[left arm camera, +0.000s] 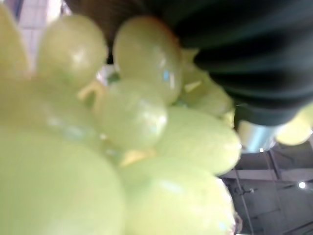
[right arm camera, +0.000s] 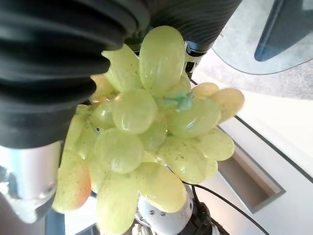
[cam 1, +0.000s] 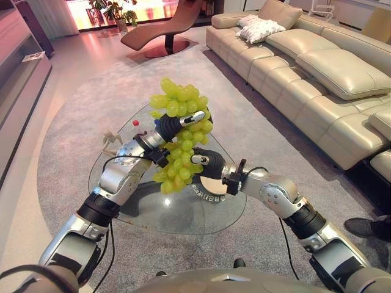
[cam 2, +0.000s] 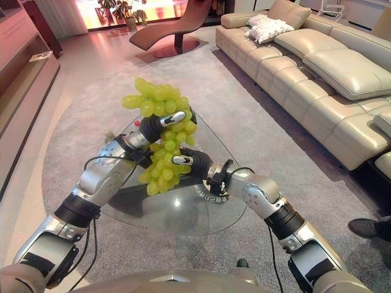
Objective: Pick up fruits into the plate
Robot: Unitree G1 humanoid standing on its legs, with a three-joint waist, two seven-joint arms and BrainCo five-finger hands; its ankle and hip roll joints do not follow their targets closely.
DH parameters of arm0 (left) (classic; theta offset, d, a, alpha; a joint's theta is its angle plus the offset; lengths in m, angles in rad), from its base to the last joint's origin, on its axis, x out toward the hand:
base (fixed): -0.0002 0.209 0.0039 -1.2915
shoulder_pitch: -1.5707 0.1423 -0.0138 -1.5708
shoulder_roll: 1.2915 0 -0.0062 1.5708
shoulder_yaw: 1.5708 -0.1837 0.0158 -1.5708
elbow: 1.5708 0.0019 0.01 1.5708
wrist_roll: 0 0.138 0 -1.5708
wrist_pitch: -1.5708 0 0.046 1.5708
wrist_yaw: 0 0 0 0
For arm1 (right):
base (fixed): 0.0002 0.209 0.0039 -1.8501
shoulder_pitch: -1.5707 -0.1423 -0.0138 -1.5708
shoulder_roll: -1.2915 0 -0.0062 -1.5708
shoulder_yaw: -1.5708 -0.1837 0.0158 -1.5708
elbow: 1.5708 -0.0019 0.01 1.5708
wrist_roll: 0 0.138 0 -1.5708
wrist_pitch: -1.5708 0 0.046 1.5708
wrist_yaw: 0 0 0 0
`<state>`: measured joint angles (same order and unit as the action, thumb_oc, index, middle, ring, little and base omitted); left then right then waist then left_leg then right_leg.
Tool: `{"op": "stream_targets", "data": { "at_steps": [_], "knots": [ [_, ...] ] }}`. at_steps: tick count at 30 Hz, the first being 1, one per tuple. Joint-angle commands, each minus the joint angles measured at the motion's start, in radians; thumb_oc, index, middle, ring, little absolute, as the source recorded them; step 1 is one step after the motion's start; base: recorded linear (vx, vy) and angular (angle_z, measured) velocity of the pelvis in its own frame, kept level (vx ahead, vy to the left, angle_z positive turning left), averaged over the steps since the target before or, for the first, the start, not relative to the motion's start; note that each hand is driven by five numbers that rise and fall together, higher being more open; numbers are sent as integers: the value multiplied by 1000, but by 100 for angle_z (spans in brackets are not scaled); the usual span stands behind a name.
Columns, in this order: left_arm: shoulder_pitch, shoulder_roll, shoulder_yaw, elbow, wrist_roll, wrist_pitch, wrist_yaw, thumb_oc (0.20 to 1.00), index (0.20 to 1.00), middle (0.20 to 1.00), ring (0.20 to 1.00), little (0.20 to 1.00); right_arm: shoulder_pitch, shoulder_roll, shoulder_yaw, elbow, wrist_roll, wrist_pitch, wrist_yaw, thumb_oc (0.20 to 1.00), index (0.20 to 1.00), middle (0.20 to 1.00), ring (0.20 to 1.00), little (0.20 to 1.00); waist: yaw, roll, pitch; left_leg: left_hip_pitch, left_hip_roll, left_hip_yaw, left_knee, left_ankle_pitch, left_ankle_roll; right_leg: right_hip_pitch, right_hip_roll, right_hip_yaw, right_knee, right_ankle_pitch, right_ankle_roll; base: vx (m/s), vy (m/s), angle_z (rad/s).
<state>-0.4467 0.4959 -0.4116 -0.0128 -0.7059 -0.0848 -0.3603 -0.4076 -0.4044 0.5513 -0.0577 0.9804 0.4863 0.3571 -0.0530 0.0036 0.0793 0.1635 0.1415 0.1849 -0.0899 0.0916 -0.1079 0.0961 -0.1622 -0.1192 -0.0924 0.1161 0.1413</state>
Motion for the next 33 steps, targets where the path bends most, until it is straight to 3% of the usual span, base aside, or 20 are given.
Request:
{"op": "stream_targets", "data": {
  "at_steps": [1,4,5,6,8,9,10,11,13,25,31,32,33],
  "knots": [
    [-167,-52,-50,45,-15,-30,12,200,200,200,200,200,-130,138,47,-95,83,-13,23,1000,1000,1000,1000,1000,3,-33,-1,8,-29,-33,30,-134,36,58,16,-37,58,-140,-16,0,0,0],
    [-171,-76,-68,45,4,-31,29,200,200,200,200,200,-128,168,68,-90,102,-12,6,1000,1000,1000,1000,1000,2,-34,-3,11,-30,-35,29,-137,38,59,17,-35,59,-142,-16,0,0,0],
    [-170,-79,-72,43,10,-30,33,200,200,200,200,200,-128,173,73,-90,106,-16,-2,925,925,925,925,925,3,-34,-3,10,-30,-35,30,-137,38,59,17,-35,59,-142,-16,0,0,0],
    [-168,-83,-77,40,16,-30,39,200,200,200,200,200,-127,179,79,-90,112,-19,-12,749,749,749,749,749,3,-34,-2,10,-30,-35,30,-137,38,59,16,-35,60,-142,-16,0,0,0],
    [-165,-87,-82,38,38,-29,50,200,200,200,200,200,-123,192,86,-90,119,-25,-31,708,708,708,708,708,5,-33,-2,11,-30,-35,30,-137,39,59,16,-35,60,-142,-16,0,0,0],
    [-163,-89,-84,37,56,-29,59,200,200,200,200,200,-122,197,88,-89,121,-31,-40,573,573,573,573,573,5,-33,-1,10,-30,-34,30,-137,39,59,16,-36,60,-142,-16,0,0,0],
    [-162,-92,-88,38,74,-29,66,200,200,200,200,200,-122,201,90,-86,123,-37,-48,507,507,507,507,507,6,-33,-1,10,-30,-34,32,-137,39,58,16,-36,61,-142,-16,0,0,0],
    [-159,-93,-90,39,88,-27,71,200,200,200,200,200,-121,204,90,-88,128,-41,-63,366,366,366,366,366,6,-33,-1,9,-30,-34,31,-136,39,58,16,-37,61,-142,-16,0,0,0],
    [-157,-91,-92,36,100,-23,82,200,200,200,200,200,-120,204,89,-90,128,-58,-85,200,200,200,200,200,6,-33,0,8,-30,-35,31,-136,40,56,18,-35,62,-142,-16,0,0,0],
    [-126,-80,-67,22,135,-12,129,200,200,200,200,200,-93,184,63,-96,118,-81,-100,200,200,200,200,200,10,-29,10,0,-31,-46,32,-134,41,53,23,-36,67,-150,-20,0,0,0],
    [-86,-62,-22,19,117,1,158,200,200,200,200,200,-62,155,19,-109,124,-125,-97,200,200,200,200,200,17,-28,15,-6,-31,-54,31,-130,38,51,23,-46,70,-152,-21,5,1,3],
    [-66,-57,-7,21,111,2,152,479,479,479,479,479,-49,145,0,-112,130,-134,-98,200,200,200,200,200,19,-27,16,-6,-31,-56,28,-129,38,53,23,-51,70,-151,-21,13,4,5],
    [-61,-54,-2,22,109,3,151,551,551,551,551,551,-46,142,-6,-113,132,-136,-98,200,200,200,200,200,19,-27,17,-6,-32,-57,27,-128,38,53,23,-52,70,-152,-21,18,6,5]
  ]
}}
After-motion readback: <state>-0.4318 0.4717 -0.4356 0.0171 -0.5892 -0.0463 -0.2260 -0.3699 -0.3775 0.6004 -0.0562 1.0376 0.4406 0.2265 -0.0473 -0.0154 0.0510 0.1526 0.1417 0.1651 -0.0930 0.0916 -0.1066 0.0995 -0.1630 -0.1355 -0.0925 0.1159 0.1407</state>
